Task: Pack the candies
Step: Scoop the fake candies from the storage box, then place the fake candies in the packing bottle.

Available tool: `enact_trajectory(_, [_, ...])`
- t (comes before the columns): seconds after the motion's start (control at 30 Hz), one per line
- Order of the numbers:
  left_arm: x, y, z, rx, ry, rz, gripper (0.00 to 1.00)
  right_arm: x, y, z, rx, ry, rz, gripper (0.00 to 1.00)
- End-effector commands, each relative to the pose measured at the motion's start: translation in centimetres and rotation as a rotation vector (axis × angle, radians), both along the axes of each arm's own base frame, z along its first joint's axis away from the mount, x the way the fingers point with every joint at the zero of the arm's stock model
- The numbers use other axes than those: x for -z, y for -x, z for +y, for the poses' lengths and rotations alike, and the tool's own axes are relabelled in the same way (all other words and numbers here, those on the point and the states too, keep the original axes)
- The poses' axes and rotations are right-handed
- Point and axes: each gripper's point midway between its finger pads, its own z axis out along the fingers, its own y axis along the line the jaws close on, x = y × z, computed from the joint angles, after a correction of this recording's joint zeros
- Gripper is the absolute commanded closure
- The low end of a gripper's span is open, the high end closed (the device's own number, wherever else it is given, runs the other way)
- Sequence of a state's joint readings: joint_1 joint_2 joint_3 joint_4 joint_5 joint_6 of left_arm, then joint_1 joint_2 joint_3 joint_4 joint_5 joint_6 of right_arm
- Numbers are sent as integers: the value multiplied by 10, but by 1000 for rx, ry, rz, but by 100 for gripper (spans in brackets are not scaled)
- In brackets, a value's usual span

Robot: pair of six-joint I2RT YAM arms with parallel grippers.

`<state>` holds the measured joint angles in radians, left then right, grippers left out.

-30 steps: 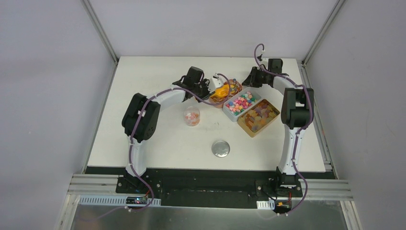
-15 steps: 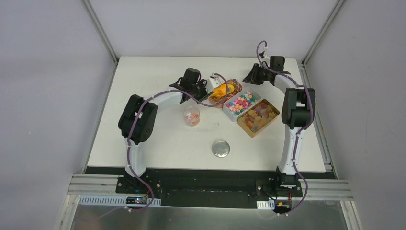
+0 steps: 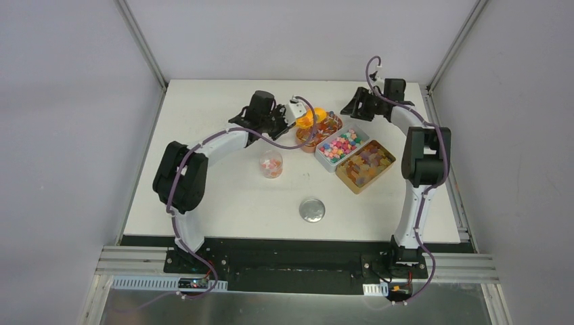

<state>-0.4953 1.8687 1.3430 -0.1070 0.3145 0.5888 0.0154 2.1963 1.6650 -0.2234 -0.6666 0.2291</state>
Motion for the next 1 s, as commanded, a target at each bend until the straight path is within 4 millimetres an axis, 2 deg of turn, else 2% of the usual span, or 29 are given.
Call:
enact_trajectory(0.0, [-64,0,6,-31,67,-120,100,-77,2,2,1,-13,-167,34])
enact_trajectory(0.17, [-79,17,21,-57,44,-113,100,-97,19,8,-5,-8,-197,13])
enact_trajectory(0.3, [-88,35,38,-84,4,-93,100,-108,35,16,-16,-1,-213,1])
enact_trajectory(0.53, [-98,68,73,-187,-69,-28,100,-122,69,41,-65,21,-256,0])
enact_trajectory(0.67, [-93,90,100,-275,-144,21,100,-128,85,49,-87,27,-288,0])
enact_trajectory(0.77, [-91,109,113,-310,-190,45,100,-132,90,47,-87,38,-307,0])
enact_trajectory(0.97, [-94,135,124,-350,-240,107,100,-143,94,47,-88,35,-350,0])
